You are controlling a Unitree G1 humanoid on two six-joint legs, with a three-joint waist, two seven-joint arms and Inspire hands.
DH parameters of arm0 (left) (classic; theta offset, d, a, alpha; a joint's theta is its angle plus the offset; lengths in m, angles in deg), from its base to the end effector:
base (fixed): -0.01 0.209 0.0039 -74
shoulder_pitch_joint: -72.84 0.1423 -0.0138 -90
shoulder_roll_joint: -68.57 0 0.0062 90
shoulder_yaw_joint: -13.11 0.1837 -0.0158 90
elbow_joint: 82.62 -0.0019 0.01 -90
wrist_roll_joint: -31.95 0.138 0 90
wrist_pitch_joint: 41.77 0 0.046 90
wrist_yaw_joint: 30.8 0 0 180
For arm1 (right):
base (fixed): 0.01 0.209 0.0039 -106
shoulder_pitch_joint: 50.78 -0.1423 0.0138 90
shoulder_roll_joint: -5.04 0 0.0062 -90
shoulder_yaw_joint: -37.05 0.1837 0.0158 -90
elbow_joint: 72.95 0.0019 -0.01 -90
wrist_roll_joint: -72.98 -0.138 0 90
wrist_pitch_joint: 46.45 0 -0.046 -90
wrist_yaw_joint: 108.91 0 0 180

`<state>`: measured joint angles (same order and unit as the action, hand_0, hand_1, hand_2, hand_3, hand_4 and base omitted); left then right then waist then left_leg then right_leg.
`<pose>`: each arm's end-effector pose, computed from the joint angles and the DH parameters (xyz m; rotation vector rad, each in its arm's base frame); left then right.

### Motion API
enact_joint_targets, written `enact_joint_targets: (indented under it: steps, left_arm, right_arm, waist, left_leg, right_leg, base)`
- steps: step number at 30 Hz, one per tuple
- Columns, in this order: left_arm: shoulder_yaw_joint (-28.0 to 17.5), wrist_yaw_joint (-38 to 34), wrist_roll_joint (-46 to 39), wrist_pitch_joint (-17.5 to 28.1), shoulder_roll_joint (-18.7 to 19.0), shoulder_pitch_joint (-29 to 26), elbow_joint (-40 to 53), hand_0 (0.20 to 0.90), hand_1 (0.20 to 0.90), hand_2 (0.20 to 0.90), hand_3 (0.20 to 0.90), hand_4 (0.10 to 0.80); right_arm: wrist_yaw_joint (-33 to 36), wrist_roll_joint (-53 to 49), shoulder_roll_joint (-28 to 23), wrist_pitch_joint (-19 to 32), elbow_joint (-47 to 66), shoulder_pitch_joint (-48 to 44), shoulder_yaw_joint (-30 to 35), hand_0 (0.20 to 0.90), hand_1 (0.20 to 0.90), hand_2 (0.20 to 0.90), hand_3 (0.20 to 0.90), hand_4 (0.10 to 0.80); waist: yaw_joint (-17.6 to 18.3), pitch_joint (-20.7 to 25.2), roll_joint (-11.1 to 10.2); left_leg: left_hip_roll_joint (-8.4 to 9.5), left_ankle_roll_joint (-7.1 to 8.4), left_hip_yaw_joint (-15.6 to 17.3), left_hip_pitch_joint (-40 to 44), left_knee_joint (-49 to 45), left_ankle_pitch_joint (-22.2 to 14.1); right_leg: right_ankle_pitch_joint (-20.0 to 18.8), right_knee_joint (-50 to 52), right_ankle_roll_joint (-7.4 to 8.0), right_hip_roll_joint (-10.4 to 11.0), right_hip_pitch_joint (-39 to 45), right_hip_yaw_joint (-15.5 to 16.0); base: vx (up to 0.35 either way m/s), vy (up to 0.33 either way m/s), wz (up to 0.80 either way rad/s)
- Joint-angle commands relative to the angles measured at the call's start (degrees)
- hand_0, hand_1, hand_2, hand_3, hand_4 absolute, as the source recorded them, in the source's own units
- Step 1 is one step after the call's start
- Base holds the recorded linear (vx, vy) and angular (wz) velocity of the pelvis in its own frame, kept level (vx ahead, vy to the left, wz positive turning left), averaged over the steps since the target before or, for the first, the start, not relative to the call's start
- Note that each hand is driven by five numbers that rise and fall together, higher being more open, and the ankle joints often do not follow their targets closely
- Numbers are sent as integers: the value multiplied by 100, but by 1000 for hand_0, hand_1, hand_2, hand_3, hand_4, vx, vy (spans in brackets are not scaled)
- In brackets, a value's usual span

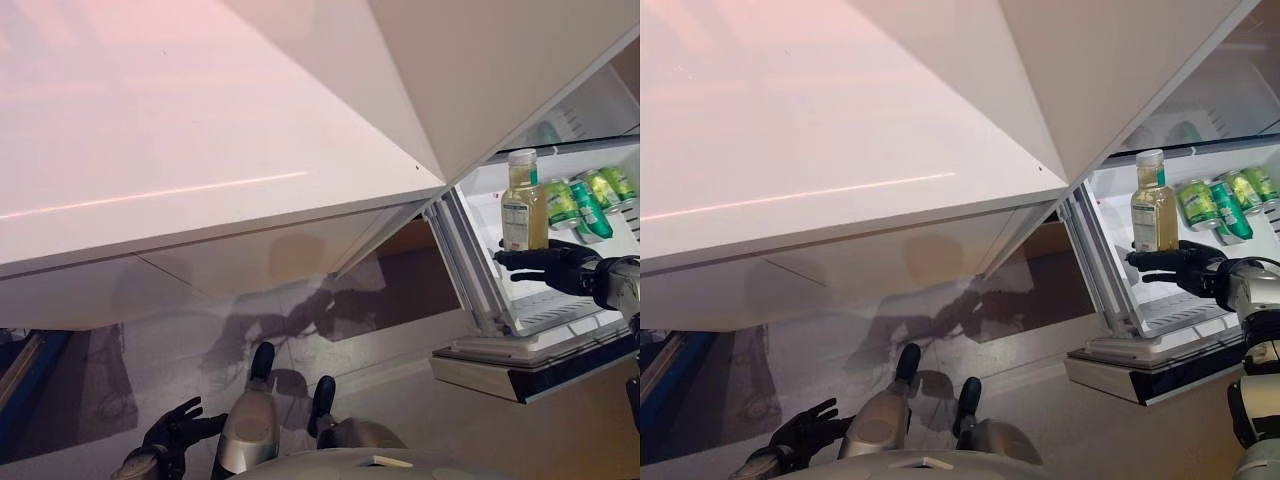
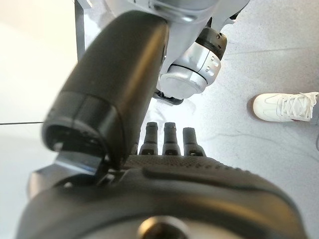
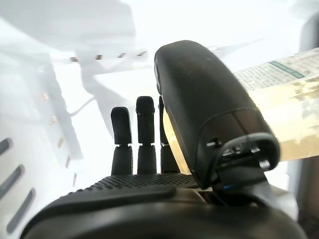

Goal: Put drinks into fridge and close the fridge

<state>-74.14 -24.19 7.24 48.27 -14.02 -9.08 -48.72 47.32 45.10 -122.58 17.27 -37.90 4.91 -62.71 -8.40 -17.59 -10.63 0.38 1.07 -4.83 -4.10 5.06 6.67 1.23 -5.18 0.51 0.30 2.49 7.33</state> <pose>0.0634 0.2823 -0.0893 -0.0506 1.0417 0.2936 0.2494 -0.3803 0.1158 -0.1230 0.7186 -0.1554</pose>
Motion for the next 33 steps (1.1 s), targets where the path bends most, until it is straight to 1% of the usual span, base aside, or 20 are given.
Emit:
enact_joint_targets:
  steps: [1, 9, 12, 14, 16, 18, 20, 26, 31, 33]
  left_arm:
    - [339, -32, 20, -89, 215, 123, 304, 900, 900, 900, 900, 800]
    - [399, 19, 15, -184, 379, 13, 411, 900, 900, 900, 900, 800]
    - [389, 38, -2, -239, 434, -16, 467, 900, 900, 900, 900, 800]
    - [388, 33, -15, -258, 466, -13, 501, 900, 900, 900, 900, 800]
    - [386, 33, -32, -277, 490, -13, 531, 900, 900, 900, 900, 800]
    - [399, 14, -44, -330, 513, -35, 585, 900, 900, 900, 900, 800]
    - [372, 8, -20, -384, 533, -33, 647, 900, 900, 900, 900, 800]
    - [375, -79, -83, -551, 644, -93, 771, 900, 900, 900, 900, 800]
    - [388, -66, -135, -573, 705, -152, 799, 900, 900, 900, 900, 800]
    - [400, -72, -154, -605, 708, -182, 833, 900, 900, 900, 900, 800]
  right_arm:
    - [-186, 352, -723, 189, -106, -982, 1, 300, 300, 300, 200, 100]
    - [-533, 1060, -751, -101, -1042, -1322, -284, 300, 300, 300, 200, 100]
    - [-710, 1328, -762, -320, -1264, -1366, -379, 300, 300, 300, 200, 100]
    - [-700, 1421, -795, -447, -1356, -1375, -395, 300, 300, 300, 200, 100]
    - [-834, 1772, -789, -560, -1469, -1369, -382, 300, 300, 300, 200, 100]
    - [-875, 1913, -784, -610, -1578, -1407, -460, 300, 300, 300, 200, 100]
    - [-1000, 2412, -780, -625, -1631, -1386, -492, 300, 300, 300, 200, 100]
    - [-1066, 2833, -729, -598, -1807, -1420, -663, 300, 300, 300, 200, 100]
    - [-1282, 3049, -643, -591, -1866, -1521, -824, 300, 300, 300, 200, 100]
    - [-1247, 3041, -568, -618, -1868, -1522, -830, 300, 300, 300, 200, 100]
  waist:
    - [-96, 140, 143]
    - [-233, -24, 175]
    - [-277, -60, 169]
    - [-295, -74, 171]
    - [-316, -80, 187]
    - [-344, -93, 202]
    - [-367, -109, 215]
    - [-426, -168, 230]
    - [-459, -231, 300]
    - [-467, -260, 332]
  left_leg:
    - [80, -156, 151, 59, -142, -609]
    - [110, -153, 41, -90, -167, -543]
    - [120, -153, -2, -127, -159, -522]
    - [126, -151, -20, -146, -158, -505]
    - [129, -146, -35, -169, -157, -495]
    - [137, -144, -50, -198, -161, -476]
    - [145, -140, -73, -229, -176, -471]
    - [157, -127, -112, -315, -173, -422]
    - [192, -128, -148, -440, -188, -379]
    - [207, -132, -164, -486, -205, -367]
  right_leg:
    - [-451, 278, 355, -81, -476, -38]
    - [-477, 298, 340, -85, -569, 28]
    - [-490, 284, 342, -92, -586, 49]
    - [-494, 284, 339, -89, -597, 74]
    - [-488, 297, 343, -83, -621, 102]
    - [-496, 295, 339, -79, -635, 128]
    - [-489, 301, 340, -72, -647, 147]
    - [-514, 293, 351, -64, -701, 184]
    - [-524, 300, 345, -51, -797, 201]
    - [-519, 313, 337, -47, -834, 205]
  base:
    - [-24, -26, 4]
    - [-19, -35, 3]
    - [-11, -43, 5]
    - [-3, -16, 2]
    - [-2, -12, 2]
    - [0, 0, 0]
    - [1, -29, 10]
    - [3, -45, 10]
    - [-11, -16, 2]
    - [0, 0, 0]
